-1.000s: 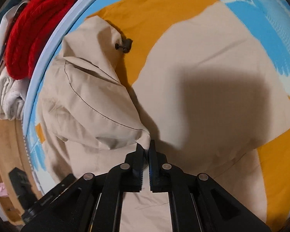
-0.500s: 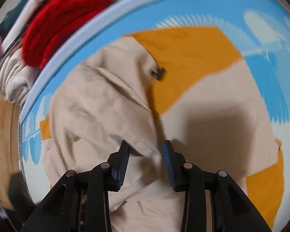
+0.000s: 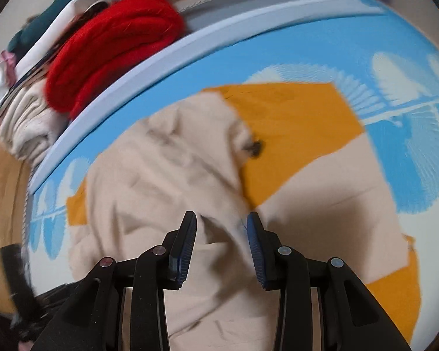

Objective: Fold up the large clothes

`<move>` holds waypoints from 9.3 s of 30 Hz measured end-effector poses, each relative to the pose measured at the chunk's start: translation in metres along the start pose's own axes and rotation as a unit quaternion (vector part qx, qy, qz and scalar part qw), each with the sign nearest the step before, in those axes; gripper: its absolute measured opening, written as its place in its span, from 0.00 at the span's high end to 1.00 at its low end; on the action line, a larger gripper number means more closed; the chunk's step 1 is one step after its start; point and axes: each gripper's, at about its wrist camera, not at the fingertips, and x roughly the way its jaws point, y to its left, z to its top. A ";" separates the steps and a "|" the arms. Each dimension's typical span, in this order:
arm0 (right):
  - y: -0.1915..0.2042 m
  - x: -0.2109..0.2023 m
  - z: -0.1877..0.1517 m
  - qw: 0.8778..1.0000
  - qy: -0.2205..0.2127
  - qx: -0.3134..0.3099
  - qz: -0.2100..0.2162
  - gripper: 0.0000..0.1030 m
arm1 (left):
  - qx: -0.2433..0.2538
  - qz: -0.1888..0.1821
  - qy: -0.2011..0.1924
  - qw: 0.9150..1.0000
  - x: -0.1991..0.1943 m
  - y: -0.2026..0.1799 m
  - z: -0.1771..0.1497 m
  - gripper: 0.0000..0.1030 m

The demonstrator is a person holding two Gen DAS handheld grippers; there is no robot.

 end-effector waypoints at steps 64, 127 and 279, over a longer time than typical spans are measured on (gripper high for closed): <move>-0.199 -0.276 -0.290 0.984 -0.150 -0.035 -0.092 0.86 | -0.091 -0.004 -0.240 0.967 -0.175 0.095 -0.333 0.90; -0.229 -0.138 -0.294 0.983 0.075 -0.040 -0.160 0.54 | -0.072 0.113 -0.036 0.990 -0.029 0.104 -0.312 0.71; -0.225 -0.210 -0.150 0.990 -0.112 -0.012 -0.091 0.78 | -0.110 0.039 -0.197 0.974 -0.154 0.141 -0.198 0.67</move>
